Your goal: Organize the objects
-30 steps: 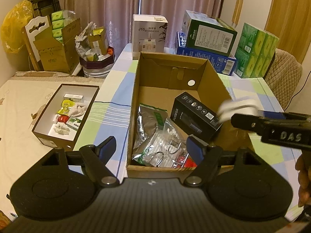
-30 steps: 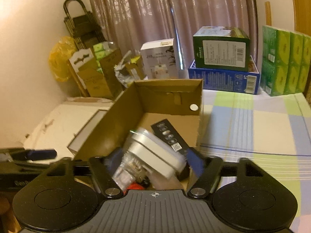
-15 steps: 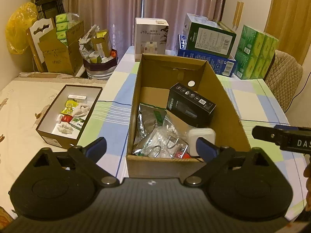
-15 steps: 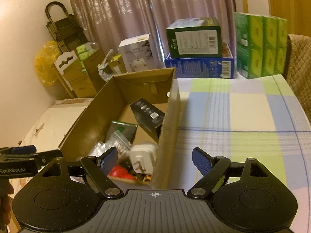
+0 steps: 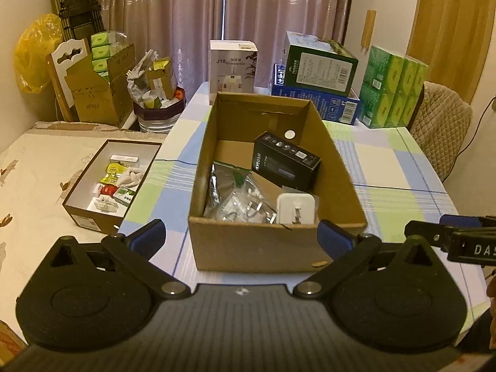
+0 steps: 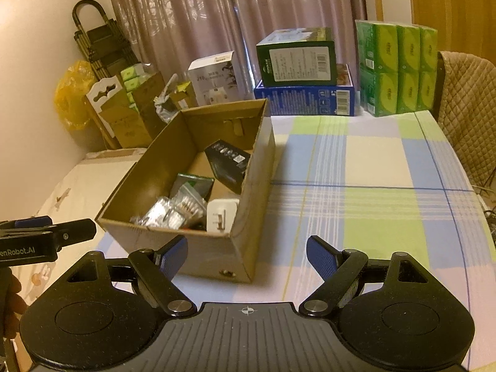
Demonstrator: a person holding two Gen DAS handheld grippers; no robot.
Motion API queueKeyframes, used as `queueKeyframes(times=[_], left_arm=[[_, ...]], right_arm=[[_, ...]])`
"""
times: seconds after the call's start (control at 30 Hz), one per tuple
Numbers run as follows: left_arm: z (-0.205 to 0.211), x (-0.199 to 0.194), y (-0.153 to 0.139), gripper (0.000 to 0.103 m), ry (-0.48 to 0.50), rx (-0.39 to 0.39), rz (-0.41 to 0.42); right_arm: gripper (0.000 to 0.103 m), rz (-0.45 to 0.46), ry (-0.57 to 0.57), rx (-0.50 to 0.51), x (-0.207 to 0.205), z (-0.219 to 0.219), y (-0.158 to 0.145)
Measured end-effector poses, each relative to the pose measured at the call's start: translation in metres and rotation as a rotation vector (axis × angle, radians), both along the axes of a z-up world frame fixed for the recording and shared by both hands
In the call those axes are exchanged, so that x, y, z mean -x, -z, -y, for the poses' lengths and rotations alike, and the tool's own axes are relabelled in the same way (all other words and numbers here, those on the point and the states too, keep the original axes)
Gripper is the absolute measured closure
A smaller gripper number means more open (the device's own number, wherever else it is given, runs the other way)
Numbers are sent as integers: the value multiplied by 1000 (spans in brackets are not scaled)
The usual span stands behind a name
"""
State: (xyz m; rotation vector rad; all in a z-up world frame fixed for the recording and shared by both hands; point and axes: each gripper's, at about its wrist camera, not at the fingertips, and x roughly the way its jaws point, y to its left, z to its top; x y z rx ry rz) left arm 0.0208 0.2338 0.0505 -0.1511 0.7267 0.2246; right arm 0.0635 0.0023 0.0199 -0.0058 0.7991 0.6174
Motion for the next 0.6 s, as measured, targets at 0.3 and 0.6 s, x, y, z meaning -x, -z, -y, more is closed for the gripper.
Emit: queueKeyframes(times=[0.3,0.6], left_arm=[[11,24,-2,1,-9,44,-26],[20,40,-1,1,5,6,-53]], right_arm=[[22,18,-6,27,27,6,-5],[22,29,-15,66,41,7,-4]])
